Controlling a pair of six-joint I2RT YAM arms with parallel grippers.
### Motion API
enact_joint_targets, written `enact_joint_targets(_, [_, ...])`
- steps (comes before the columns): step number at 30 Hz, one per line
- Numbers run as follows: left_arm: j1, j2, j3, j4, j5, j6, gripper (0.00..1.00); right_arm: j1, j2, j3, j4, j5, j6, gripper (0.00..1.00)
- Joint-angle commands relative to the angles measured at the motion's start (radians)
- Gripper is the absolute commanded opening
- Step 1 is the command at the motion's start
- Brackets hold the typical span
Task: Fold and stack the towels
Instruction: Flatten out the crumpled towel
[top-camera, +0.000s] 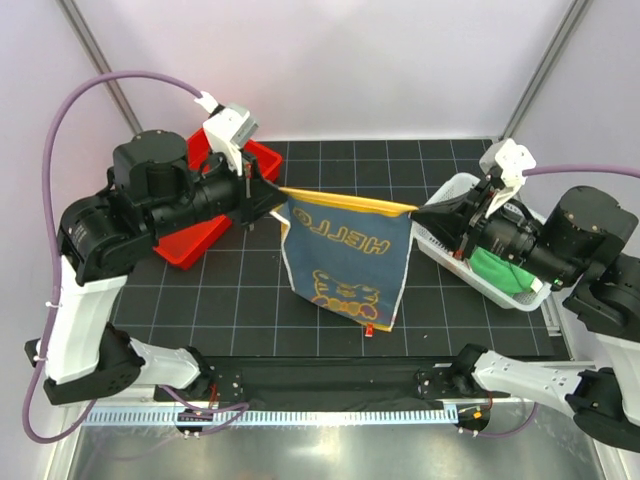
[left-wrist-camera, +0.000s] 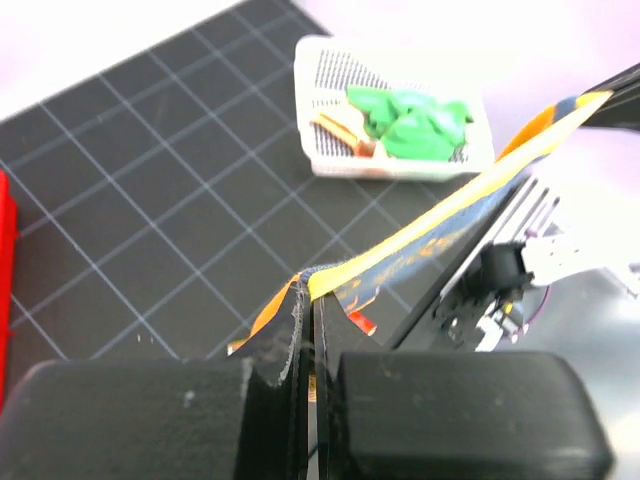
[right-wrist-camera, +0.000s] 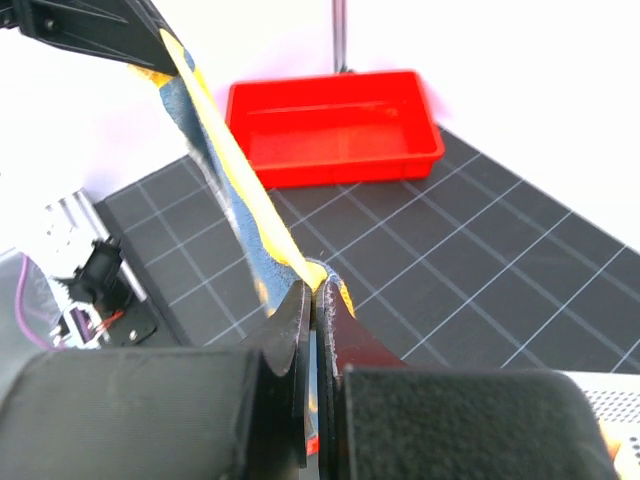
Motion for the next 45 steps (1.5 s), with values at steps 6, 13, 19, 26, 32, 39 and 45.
enact_joint_targets(6, [0.006,-0.005,0.123,0.037,0.133,-0.027,0.0,0.002,0.049,0.126,0.013,-0.115,-0.02,0.01])
enact_joint_targets(13, [0.006,-0.063,0.049,0.06,0.205,-0.077,0.0,0.003,-0.063,0.046,0.082,-0.211,0.071,0.01])
enact_joint_targets(19, [0.006,-0.034,0.072,0.005,0.087,-0.042,0.0,0.002,-0.051,0.018,0.118,-0.042,0.019,0.01])
enact_joint_targets(26, [0.094,0.09,0.034,0.008,-0.058,0.051,0.0,-0.004,0.189,0.02,0.129,0.307,-0.194,0.01])
enact_joint_targets(32, [0.377,0.232,-0.05,0.149,0.178,0.065,0.0,-0.259,0.391,-0.012,0.26,0.111,-0.26,0.01])
enact_joint_targets(39, [0.499,0.521,0.011,0.368,0.277,0.176,0.0,-0.4,0.71,0.098,0.382,0.007,-0.342,0.01])
enact_joint_targets(45, [0.558,0.723,0.053,0.494,0.36,0.228,0.0,-0.461,0.911,0.201,0.379,-0.015,-0.4,0.01])
